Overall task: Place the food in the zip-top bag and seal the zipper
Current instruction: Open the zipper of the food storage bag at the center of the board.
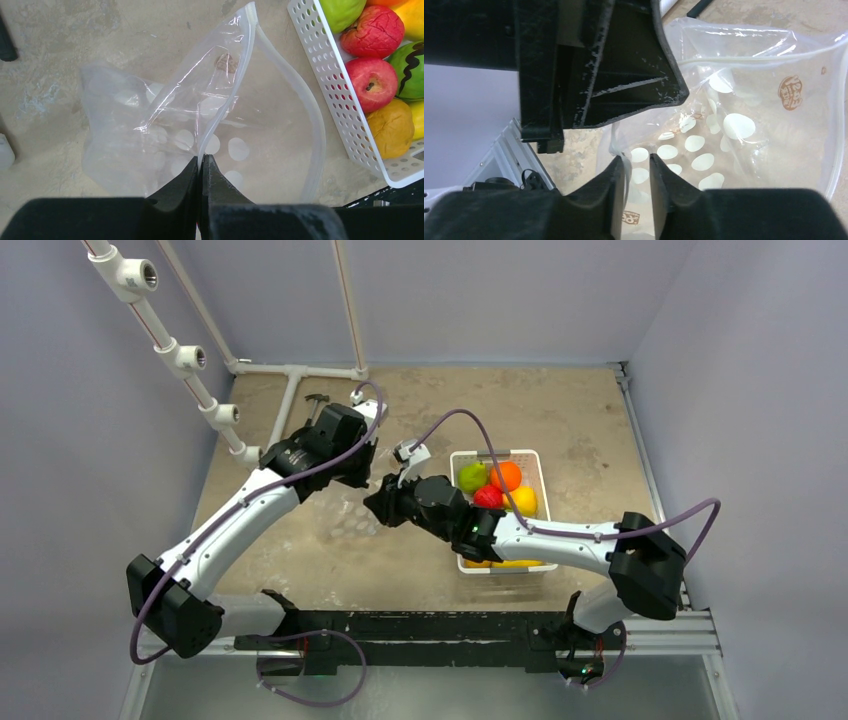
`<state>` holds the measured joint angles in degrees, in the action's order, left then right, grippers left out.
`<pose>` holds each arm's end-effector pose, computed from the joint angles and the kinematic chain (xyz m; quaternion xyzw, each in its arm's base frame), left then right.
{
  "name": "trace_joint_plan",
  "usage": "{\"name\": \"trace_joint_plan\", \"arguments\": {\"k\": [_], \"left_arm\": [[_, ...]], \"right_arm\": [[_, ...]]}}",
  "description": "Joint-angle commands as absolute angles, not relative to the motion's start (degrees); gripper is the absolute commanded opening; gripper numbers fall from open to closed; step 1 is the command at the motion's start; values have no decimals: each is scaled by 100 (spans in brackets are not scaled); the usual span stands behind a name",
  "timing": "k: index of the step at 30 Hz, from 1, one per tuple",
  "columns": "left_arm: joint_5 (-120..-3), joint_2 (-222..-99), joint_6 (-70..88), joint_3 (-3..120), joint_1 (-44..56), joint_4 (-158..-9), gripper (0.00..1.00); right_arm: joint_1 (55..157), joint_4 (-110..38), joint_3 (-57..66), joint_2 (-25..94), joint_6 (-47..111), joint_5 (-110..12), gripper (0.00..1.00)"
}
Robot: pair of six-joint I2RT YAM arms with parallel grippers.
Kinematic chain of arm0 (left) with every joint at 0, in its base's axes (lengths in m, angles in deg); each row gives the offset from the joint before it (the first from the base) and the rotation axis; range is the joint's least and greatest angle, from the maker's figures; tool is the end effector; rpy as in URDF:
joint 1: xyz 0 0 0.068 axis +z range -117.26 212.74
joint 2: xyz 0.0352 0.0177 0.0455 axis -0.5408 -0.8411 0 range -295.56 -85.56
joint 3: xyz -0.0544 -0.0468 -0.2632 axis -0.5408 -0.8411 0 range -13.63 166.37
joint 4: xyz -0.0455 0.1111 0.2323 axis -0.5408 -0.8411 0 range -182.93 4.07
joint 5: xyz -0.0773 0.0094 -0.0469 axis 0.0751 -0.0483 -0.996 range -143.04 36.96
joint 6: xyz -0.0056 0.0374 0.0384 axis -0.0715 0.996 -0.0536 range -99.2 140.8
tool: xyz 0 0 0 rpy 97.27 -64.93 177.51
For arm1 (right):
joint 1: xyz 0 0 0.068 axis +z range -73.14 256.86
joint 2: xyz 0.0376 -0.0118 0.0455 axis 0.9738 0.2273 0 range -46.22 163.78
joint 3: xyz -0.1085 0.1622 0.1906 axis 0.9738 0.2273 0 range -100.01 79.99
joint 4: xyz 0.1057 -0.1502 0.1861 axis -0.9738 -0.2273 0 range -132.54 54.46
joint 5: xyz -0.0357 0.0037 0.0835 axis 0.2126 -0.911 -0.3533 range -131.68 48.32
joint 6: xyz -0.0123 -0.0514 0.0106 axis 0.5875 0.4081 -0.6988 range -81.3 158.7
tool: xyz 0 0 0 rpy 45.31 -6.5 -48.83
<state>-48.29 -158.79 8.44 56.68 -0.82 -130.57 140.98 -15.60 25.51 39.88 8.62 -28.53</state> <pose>0.2229 -0.1443 0.3329 0.1566 0.9183 -0.1054 0.3481 0.1594 0.3101 0.2775 -0.1563 0.7577 0.3991 0.4921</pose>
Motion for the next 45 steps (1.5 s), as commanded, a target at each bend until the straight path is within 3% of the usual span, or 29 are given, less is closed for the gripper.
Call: {"name": "trace_joint_plan", "arguments": {"k": [1, 7, 20, 31, 45], "left_arm": [[-4710, -15643, 894, 5900, -101, -13036, 0], [-4601, -15610, 922, 5897, -94, -13080, 0], [-4492, -15400, 938, 6023, -99, -13289, 0], [-4473, -15306, 977, 6095, -101, -13447, 0], [-4362, -15324, 982, 5939, -95, -13355, 0]], "right_arm": [[14102, -1643, 2294, 3723, 776, -2640, 31], [14102, -2111, 2282, 3391, 561, -2355, 45], [14085, -3609, 1909, 3339, 3, -1295, 63], [13900, -4012, 1602, 3682, -373, -1123, 67], [13901, -4124, 1515, 2972, -390, -1229, 69]]}}
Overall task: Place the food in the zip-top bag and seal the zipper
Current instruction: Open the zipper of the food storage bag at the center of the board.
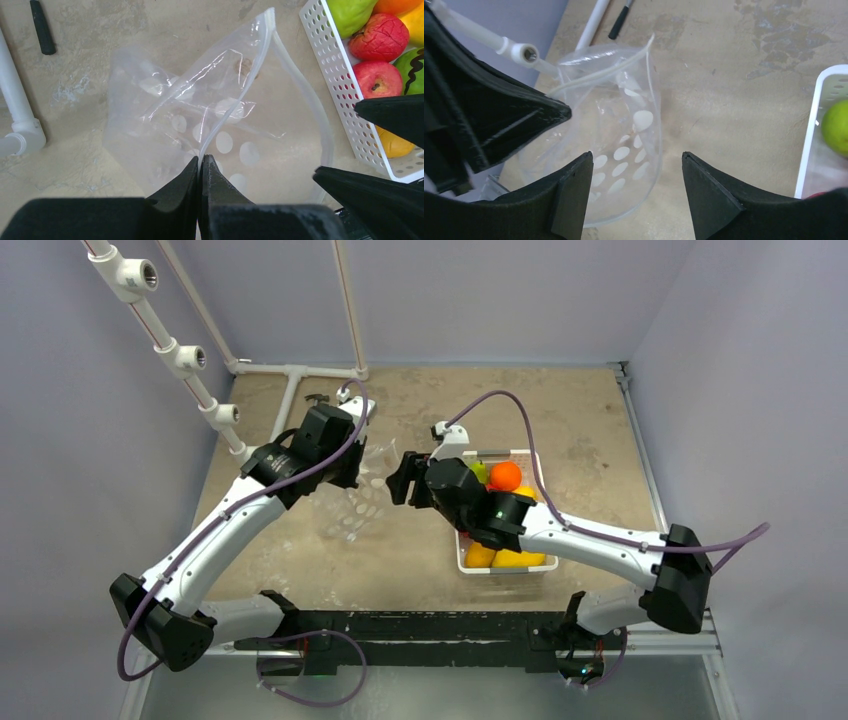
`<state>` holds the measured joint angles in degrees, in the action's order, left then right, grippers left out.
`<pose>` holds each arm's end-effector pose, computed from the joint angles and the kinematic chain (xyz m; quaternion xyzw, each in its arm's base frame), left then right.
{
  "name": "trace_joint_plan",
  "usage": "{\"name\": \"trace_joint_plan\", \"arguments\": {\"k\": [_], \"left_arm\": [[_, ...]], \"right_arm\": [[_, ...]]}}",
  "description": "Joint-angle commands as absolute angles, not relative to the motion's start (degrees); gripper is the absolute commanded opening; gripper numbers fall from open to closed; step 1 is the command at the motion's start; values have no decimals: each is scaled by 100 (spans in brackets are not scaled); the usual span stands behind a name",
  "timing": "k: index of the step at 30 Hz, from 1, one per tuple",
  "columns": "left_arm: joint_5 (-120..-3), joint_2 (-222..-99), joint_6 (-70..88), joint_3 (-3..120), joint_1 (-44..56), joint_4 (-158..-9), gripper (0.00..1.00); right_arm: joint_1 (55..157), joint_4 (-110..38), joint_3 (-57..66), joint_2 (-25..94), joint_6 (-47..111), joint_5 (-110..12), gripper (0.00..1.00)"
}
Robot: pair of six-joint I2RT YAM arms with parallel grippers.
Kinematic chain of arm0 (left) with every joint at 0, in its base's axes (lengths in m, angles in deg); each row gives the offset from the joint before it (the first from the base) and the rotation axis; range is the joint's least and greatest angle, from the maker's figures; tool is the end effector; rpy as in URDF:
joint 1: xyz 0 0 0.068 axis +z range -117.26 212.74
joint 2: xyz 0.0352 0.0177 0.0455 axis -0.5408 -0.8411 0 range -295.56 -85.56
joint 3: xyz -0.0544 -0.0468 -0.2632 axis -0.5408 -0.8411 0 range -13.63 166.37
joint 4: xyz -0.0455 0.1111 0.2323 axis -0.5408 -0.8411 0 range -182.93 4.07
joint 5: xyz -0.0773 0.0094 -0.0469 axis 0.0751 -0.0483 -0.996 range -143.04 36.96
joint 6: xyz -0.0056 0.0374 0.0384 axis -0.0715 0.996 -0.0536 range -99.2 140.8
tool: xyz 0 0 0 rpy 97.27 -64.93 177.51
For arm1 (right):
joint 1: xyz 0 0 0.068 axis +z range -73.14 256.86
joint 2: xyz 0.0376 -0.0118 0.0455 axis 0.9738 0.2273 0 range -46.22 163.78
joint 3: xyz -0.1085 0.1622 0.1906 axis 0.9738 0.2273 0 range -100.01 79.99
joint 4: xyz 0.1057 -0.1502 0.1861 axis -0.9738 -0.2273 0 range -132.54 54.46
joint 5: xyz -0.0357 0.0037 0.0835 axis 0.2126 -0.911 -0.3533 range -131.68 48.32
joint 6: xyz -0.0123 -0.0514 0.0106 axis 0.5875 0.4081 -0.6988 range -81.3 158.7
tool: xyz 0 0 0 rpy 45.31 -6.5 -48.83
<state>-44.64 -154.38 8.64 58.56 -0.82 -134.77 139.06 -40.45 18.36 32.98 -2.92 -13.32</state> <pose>0.2048 -0.1296 0.3561 0.1441 0.9121 -0.0843 0.3746 0.1640 0.2749 0.3158 -0.0101 0.8174 0.2984 0.4927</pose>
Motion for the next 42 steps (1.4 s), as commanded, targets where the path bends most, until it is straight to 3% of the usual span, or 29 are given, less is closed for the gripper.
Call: {"name": "trace_joint_plan", "arguments": {"k": [1, 18, 21, 29, 33, 38, 42], "left_arm": [[-4364, -15324, 989, 5947, -96, -13355, 0], [-4449, -15281, 995, 6136, -101, -13490, 0], [-4486, -15256, 999, 6197, -101, -13535, 0], [-4389, -15072, 1016, 6329, -96, -13491, 0], [-4292, -14979, 1047, 6326, -96, -13370, 3], [-4145, -14980, 1062, 6260, -97, -13368, 23], [-4028, -15001, 1022, 6161, -101, -13425, 32]], "right_arm": [[13900, -4157, 1513, 2945, -392, -1216, 69], [13848, -3853, 1354, 3901, -336, -1486, 67], [13835, -3797, 1292, 4103, -309, -1533, 57], [13830, -3715, 1241, 4187, -238, -1464, 0], [13830, -3729, 1247, 4122, -255, -1373, 0], [13828, -3648, 1293, 4040, -281, -1346, 0], [13830, -3586, 1295, 4042, -305, -1364, 0]]}}
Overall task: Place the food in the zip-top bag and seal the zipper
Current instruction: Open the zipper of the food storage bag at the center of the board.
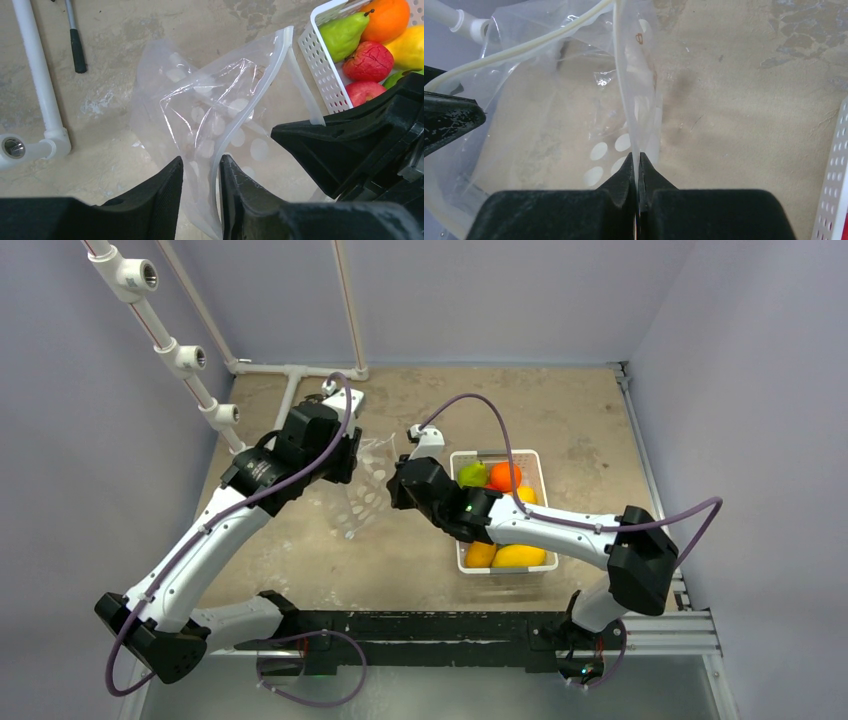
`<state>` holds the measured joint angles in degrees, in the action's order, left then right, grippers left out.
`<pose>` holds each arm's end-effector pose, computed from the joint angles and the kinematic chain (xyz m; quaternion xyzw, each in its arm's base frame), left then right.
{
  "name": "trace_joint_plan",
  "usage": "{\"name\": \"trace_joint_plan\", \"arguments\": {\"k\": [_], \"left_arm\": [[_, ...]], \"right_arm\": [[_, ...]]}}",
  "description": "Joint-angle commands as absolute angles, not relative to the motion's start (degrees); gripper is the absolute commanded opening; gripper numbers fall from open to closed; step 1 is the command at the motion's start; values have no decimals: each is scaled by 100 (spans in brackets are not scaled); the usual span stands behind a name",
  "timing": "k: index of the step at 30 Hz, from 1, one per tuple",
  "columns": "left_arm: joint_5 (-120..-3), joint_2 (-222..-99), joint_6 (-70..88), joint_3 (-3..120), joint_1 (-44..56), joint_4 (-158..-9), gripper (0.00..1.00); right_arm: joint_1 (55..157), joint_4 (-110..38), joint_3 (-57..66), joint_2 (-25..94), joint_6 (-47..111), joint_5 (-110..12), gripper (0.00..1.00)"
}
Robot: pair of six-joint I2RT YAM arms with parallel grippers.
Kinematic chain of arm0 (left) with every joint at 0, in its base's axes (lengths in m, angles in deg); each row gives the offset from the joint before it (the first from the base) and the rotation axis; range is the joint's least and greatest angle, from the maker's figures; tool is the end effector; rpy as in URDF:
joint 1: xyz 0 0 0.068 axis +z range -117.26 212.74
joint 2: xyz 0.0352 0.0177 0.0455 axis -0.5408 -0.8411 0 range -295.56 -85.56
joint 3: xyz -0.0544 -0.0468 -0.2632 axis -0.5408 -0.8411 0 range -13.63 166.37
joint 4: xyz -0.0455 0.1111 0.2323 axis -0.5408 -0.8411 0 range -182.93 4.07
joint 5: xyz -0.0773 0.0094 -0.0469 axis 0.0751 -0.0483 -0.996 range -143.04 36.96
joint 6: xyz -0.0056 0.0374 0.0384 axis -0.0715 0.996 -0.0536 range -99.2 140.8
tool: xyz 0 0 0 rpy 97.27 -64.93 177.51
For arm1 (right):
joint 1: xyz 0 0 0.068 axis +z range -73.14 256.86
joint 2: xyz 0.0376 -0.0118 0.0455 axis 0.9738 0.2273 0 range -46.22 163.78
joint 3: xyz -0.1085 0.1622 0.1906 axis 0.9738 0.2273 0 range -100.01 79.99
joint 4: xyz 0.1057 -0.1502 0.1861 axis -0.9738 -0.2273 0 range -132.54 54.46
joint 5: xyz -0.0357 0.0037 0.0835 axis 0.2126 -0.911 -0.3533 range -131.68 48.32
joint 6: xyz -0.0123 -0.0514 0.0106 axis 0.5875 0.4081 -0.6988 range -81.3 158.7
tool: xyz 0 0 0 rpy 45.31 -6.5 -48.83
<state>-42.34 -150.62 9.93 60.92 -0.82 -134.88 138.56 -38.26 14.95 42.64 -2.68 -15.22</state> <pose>0.1909 -0.1186 0.3832 0.1381 0.8906 -0.0826 0.4254 0.1836 0.3076 0.2861 -0.0276 0.8362 0.2798 0.4709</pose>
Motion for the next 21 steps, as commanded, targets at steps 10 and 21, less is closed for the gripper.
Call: {"name": "trace_joint_plan", "arguments": {"k": [10, 21], "left_arm": [[-3596, -15148, 829, 6096, -101, -13683, 34], [-2905, -15017, 567, 5926, -114, -13713, 34]], "right_arm": [[13830, -3585, 1071, 4336, -338, -1364, 0], [13830, -3649, 660, 4680, -341, -1258, 0]]}}
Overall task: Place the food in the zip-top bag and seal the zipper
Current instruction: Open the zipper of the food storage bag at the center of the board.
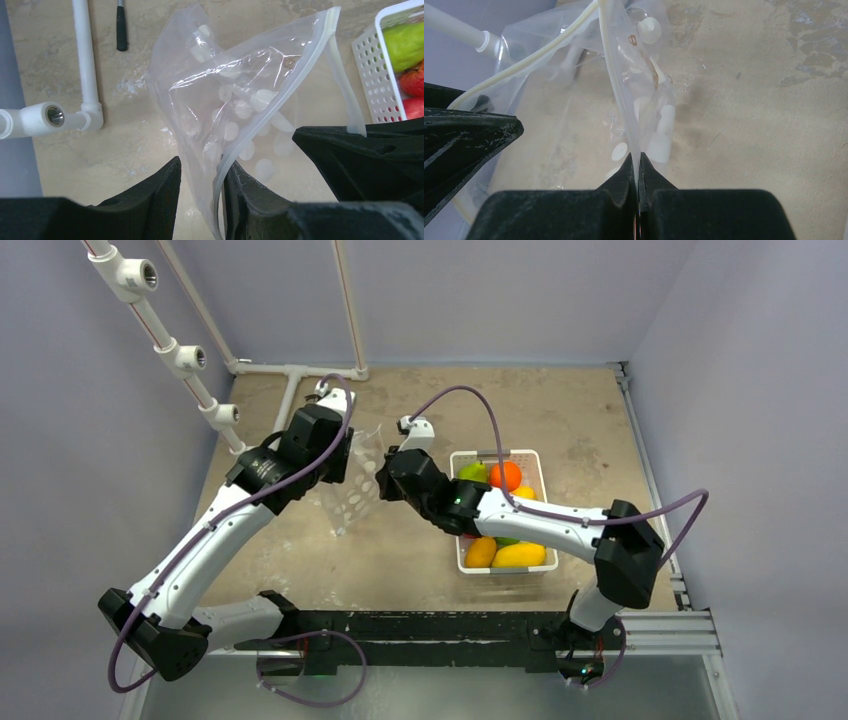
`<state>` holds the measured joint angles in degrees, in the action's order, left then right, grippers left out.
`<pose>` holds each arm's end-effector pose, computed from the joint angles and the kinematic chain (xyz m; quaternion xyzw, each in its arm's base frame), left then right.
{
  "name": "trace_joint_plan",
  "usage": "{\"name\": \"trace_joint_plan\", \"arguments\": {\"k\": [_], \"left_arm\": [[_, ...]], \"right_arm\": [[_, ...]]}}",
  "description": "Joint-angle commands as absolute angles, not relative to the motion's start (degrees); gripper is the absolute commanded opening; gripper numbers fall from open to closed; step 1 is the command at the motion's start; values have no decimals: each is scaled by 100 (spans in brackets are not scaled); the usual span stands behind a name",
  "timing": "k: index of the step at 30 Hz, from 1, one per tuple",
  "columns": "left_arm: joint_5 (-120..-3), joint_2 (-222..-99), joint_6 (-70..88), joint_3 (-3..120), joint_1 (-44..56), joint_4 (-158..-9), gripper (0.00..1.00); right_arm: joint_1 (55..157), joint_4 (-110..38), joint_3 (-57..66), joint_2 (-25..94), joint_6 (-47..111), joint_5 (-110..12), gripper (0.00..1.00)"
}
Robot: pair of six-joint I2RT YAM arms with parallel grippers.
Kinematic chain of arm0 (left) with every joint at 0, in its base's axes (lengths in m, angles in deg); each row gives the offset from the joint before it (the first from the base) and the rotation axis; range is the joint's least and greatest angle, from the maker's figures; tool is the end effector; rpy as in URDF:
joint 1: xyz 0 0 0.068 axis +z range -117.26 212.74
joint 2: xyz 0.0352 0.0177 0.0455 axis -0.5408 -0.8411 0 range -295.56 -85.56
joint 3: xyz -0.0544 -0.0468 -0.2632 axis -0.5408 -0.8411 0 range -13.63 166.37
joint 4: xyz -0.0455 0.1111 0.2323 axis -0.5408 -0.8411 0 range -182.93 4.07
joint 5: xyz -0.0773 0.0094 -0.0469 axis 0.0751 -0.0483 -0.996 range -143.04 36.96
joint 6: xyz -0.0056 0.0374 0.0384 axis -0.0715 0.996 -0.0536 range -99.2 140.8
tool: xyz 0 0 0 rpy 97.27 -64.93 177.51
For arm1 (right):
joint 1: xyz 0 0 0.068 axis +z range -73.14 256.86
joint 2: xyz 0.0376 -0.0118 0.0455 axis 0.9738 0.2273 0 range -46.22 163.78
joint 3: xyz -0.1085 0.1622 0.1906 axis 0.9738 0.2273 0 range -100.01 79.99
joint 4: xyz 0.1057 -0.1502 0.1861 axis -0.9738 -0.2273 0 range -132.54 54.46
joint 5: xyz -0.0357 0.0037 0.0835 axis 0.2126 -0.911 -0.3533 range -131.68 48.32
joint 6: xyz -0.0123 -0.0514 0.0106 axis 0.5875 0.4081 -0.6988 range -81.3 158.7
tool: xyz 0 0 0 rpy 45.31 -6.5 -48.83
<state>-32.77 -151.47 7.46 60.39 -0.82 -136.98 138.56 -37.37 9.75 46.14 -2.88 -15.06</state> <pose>0.1944 -0.1141 0.3753 0.0893 0.9009 -0.0083 0.4248 0.1929 0.3246 0.2976 -0.0190 0.8253 0.2961 0.4805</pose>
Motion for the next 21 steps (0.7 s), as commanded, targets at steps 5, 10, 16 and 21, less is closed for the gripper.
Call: {"name": "trace_joint_plan", "arguments": {"k": [5, 10, 16, 21], "left_arm": [[-2702, -15010, 540, 5779, -127, -13802, 26], [-2554, -15004, 566, 5700, -127, -13907, 5], [-2314, -14960, 642, 5814, -127, -13994, 0], [-2306, -15055, 674, 6028, -127, -14183, 0]], "right_arm": [[13809, -3669, 502, 4813, -345, -1177, 0], [13692, -3635, 509, 4902, -307, -1192, 0], [13391, -3273, 899, 4916, -209, -1503, 0], [13179, -3020, 1122, 5182, -132, -1909, 0]]}}
